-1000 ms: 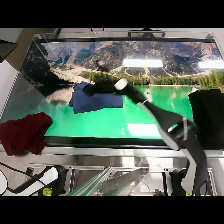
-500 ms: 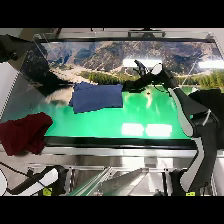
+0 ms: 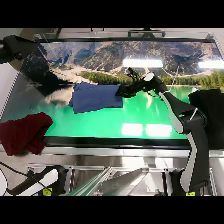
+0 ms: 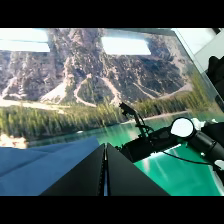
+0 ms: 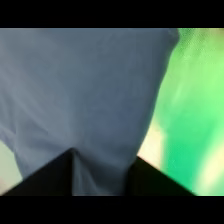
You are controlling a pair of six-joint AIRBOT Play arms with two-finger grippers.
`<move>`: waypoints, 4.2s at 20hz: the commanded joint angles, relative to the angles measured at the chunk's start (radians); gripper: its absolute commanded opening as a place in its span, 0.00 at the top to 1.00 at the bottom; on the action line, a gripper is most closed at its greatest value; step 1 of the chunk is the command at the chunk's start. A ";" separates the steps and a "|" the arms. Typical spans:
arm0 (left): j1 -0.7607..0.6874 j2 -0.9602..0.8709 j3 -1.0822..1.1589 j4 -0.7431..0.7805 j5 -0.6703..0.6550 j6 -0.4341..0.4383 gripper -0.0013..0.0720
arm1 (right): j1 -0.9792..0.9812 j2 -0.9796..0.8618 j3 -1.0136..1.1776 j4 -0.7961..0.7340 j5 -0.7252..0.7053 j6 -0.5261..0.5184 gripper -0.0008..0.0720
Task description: Fold the shirts.
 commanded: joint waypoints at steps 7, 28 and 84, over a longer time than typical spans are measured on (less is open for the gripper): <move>-0.001 0.000 0.000 -0.001 -0.034 0.002 0.96 | -0.063 0.199 0.090 0.049 0.241 0.072 0.97; -0.001 -0.001 -0.001 -0.002 -0.053 -0.002 0.96 | -1.038 0.586 0.232 -0.016 0.067 0.476 0.97; -0.001 0.804 -1.171 -0.001 -0.080 -0.017 0.96 | -0.243 1.447 -1.113 -0.422 0.114 0.402 0.97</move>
